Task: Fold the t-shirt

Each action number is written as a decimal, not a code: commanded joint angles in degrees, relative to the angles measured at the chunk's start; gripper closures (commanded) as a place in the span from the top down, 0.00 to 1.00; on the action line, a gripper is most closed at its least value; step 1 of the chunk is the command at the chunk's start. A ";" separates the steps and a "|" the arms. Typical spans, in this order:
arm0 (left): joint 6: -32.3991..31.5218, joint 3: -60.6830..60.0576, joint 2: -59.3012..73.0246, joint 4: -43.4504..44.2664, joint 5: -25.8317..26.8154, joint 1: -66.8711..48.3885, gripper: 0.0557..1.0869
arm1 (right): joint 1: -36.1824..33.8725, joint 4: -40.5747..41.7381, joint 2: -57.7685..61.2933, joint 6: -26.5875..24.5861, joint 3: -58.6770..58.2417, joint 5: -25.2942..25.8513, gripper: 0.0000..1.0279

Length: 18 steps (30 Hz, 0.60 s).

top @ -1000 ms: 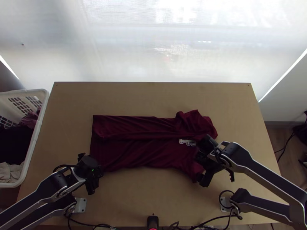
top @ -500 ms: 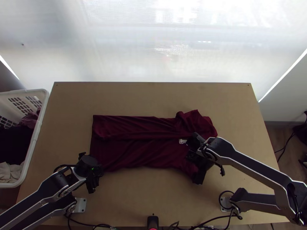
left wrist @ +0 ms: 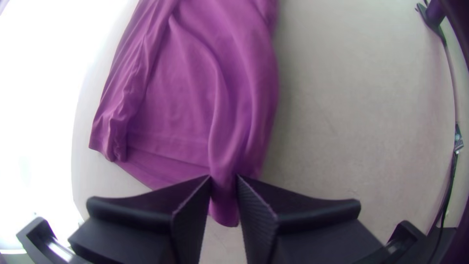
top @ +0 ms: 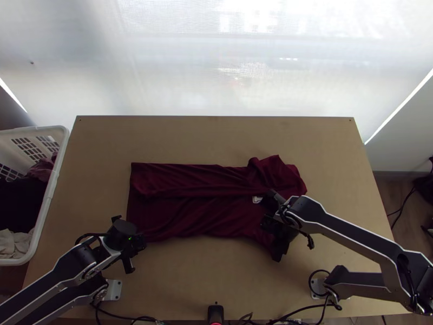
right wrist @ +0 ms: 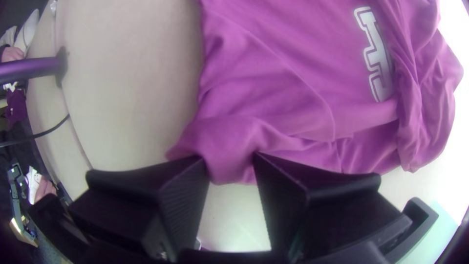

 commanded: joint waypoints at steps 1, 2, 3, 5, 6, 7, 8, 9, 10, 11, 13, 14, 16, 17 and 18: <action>-0.17 -0.65 -0.83 0.25 1.41 0.10 0.04 | 0.10 2.09 0.04 -1.31 -1.36 -0.10 0.08; -0.17 -0.74 -1.01 0.33 1.50 0.10 0.04 | 0.10 2.45 0.04 -1.48 -1.62 -0.10 0.05; -0.08 -0.83 -1.19 0.33 1.50 0.10 0.04 | 0.10 2.71 -0.05 -1.48 -1.80 -0.10 0.03; 0.10 -1.09 -1.36 0.07 1.58 0.10 0.04 | 0.10 2.80 0.04 -1.48 -2.33 -0.10 0.03; 0.27 -1.27 -1.62 -0.02 1.58 0.10 0.04 | 0.10 2.80 0.04 -1.48 -2.50 -0.10 0.03; 0.54 -1.36 -1.80 -0.11 1.58 0.10 0.04 | 0.10 2.71 0.04 -1.48 -2.68 -0.10 0.03; 0.54 -1.27 -1.98 -0.37 1.58 0.10 0.04 | 0.10 2.45 -0.23 -1.48 -2.85 -0.10 0.03; 0.62 -1.09 -1.98 -0.90 1.50 0.28 0.04 | 0.10 1.83 -0.58 -1.48 -2.76 -0.19 0.03; 0.71 -0.57 -2.06 -1.42 1.50 0.54 0.04 | 0.10 0.95 -1.11 -1.48 -2.50 -0.19 0.03; 1.41 0.14 -2.42 -2.22 1.50 1.33 0.04 | 0.10 -0.10 -1.90 -1.39 -2.06 -0.45 0.03; 2.56 1.63 -3.21 -3.45 1.85 3.27 0.04 | 0.01 -3.27 -3.83 -1.39 -0.66 -1.42 0.03; 3.17 2.42 -3.47 -4.32 2.02 4.23 0.04 | -0.08 -4.76 -4.97 -1.31 0.22 -1.59 0.03; 4.05 4.09 -3.91 -5.99 3.69 6.96 0.04 | -0.17 -7.05 -7.70 -1.22 1.63 -1.68 0.03; 4.75 4.97 -4.00 -6.96 5.19 8.63 0.04 | -0.26 -7.66 -9.02 -1.22 1.89 -1.68 0.03; 5.37 5.85 -4.00 -7.75 6.33 10.30 0.04 | -0.43 -8.19 -10.25 -1.31 1.98 -1.59 0.03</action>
